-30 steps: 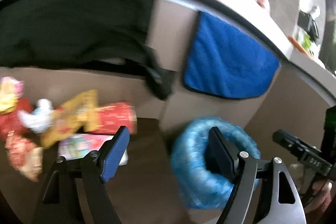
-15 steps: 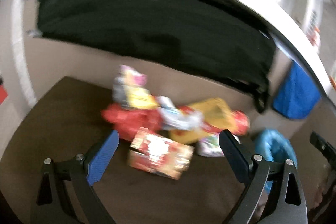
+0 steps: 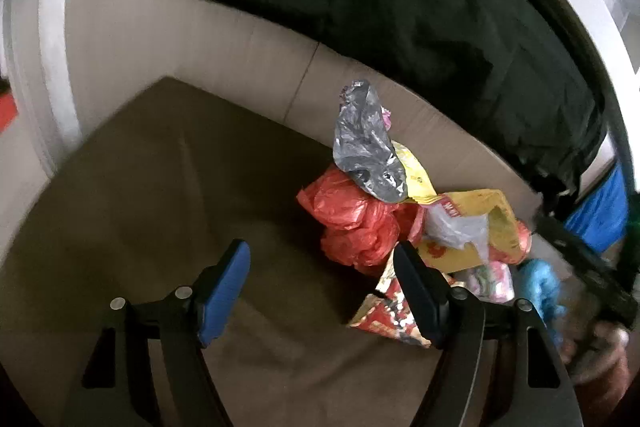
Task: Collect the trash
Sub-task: 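Return both tools to the trash pile while the left gripper grasps the yellow-pink chip bag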
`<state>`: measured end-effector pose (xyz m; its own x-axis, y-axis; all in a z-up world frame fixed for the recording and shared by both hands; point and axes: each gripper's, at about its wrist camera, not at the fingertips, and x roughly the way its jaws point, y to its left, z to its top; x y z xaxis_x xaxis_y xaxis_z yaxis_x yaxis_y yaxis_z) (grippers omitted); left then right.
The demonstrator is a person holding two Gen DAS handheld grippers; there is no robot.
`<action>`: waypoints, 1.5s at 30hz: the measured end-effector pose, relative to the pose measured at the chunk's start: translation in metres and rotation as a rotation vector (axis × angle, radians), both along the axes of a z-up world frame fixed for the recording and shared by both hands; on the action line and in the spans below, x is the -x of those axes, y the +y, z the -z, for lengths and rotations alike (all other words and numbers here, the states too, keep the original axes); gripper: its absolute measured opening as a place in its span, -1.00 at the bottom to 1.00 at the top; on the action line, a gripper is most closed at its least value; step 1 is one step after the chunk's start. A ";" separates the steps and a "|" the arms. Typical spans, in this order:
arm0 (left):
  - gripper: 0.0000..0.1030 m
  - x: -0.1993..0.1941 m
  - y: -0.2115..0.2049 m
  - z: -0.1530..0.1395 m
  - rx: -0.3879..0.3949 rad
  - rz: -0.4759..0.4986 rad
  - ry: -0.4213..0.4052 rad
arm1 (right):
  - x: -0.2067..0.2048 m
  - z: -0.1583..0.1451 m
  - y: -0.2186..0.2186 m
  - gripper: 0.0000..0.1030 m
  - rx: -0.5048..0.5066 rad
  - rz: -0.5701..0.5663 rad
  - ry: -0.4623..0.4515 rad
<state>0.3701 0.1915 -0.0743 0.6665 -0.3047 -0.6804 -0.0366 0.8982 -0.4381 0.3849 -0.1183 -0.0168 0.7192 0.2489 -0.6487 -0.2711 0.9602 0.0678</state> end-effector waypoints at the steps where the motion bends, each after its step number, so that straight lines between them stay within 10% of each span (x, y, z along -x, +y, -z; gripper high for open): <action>1: 0.44 -0.001 0.001 -0.001 0.024 0.004 -0.009 | -0.012 0.006 0.004 0.26 0.007 -0.001 0.017; 6: 0.44 -0.022 -0.004 -0.022 0.062 -0.015 -0.083 | -0.048 0.031 0.018 0.11 0.033 -0.023 0.088; 8: 0.44 -0.038 -0.008 -0.031 0.045 -0.042 -0.111 | -0.049 0.041 0.021 -0.23 0.009 -0.050 0.138; 15: 0.44 -0.088 -0.026 -0.010 -0.035 -0.082 -0.042 | 0.006 0.057 0.016 -0.59 -0.062 -0.152 0.218; 26: -0.58 -0.032 -0.018 0.003 -0.056 -0.074 -0.059 | 0.091 0.061 0.015 -0.57 -0.077 -0.222 0.254; 32: -0.75 0.019 -0.018 -0.003 -0.078 -0.046 -0.086 | 0.117 0.048 0.024 -0.06 -0.073 -0.251 0.196; 38: -0.66 0.043 0.007 -0.007 -0.037 -0.015 -0.088 | 0.115 0.043 0.016 0.01 -0.120 -0.245 0.194; 42: 0.43 0.025 0.035 -0.022 -0.038 -0.045 -0.192 | 0.117 0.048 0.010 0.01 -0.156 -0.237 0.206; 45: 0.45 -0.012 0.047 -0.014 -0.083 -0.035 -0.183 | 0.118 0.049 0.014 0.01 -0.138 -0.242 0.203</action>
